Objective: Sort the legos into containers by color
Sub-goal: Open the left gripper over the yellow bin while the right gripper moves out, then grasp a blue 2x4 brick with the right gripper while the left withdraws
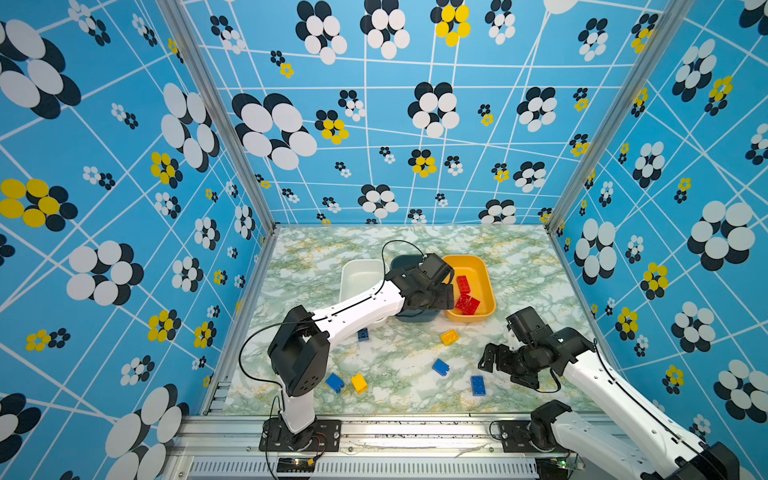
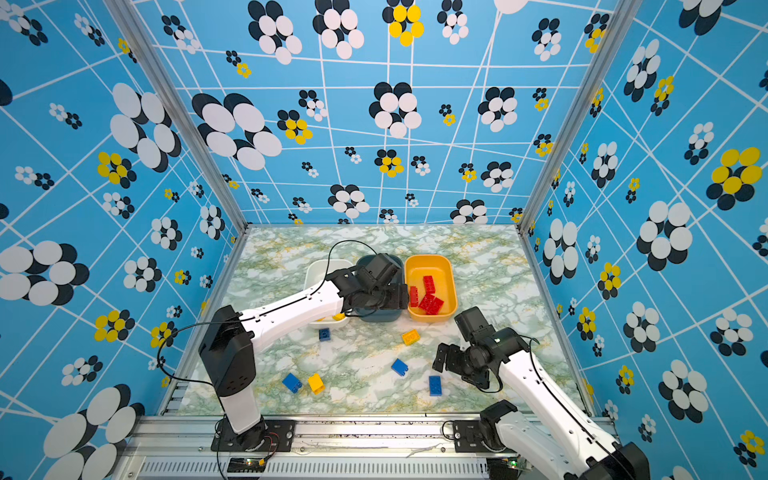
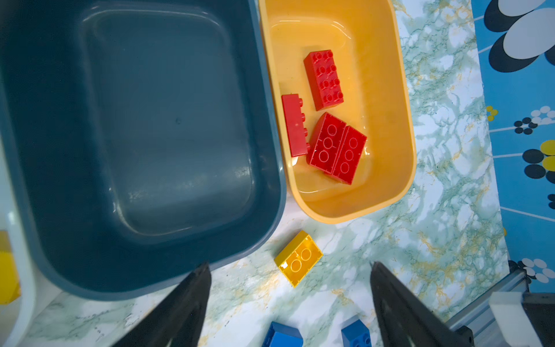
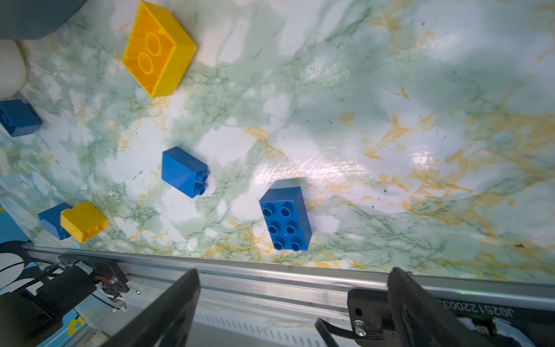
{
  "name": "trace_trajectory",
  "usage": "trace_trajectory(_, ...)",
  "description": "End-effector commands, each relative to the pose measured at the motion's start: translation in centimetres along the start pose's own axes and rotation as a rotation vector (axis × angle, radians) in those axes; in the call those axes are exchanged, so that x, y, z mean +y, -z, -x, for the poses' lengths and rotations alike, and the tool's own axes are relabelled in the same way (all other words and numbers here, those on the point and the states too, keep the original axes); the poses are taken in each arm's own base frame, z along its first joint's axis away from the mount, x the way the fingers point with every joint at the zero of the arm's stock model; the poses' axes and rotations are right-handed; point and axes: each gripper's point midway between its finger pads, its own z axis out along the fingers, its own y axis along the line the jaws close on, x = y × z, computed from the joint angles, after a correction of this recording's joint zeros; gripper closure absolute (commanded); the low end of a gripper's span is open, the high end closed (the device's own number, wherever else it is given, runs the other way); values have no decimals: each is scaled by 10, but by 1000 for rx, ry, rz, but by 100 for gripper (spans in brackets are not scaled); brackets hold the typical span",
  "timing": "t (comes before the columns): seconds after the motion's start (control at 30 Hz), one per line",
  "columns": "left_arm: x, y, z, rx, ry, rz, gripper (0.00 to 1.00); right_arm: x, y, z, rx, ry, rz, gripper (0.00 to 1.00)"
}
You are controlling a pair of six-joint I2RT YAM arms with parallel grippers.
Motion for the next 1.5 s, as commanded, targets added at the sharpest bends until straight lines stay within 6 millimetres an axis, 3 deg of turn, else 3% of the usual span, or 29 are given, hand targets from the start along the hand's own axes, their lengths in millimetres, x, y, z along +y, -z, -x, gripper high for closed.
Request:
trace_trajectory(0.0, 2, 22, 9, -58, 35, -37, 15, -5, -6, 0, -10, -5, -44, 2)
trace_trajectory(0.33, 37, 48, -8, -78, 89, -18, 12, 2, -23, -2, -10, 64, -114, 7)
trace_trajectory(0.8, 85, 75, -36, -90, 163, 25, 8, 12, -56, -10, -2, 160, -226, 28)
trace_trajectory(1.03, 99, 83, -43, -99, 186, 32, 8, 14, -71, -13, 7, 201, -281, 37)
trace_trajectory(1.27, 107, 90, -49, -110, 200, 37, 7, 13, -82, -12, 14, 224, -320, 53)
trace_trajectory(1.47, 117, 95, -55, -114, 214, 52, 7, 19, -74, -9, -2, 231, -315, 68)
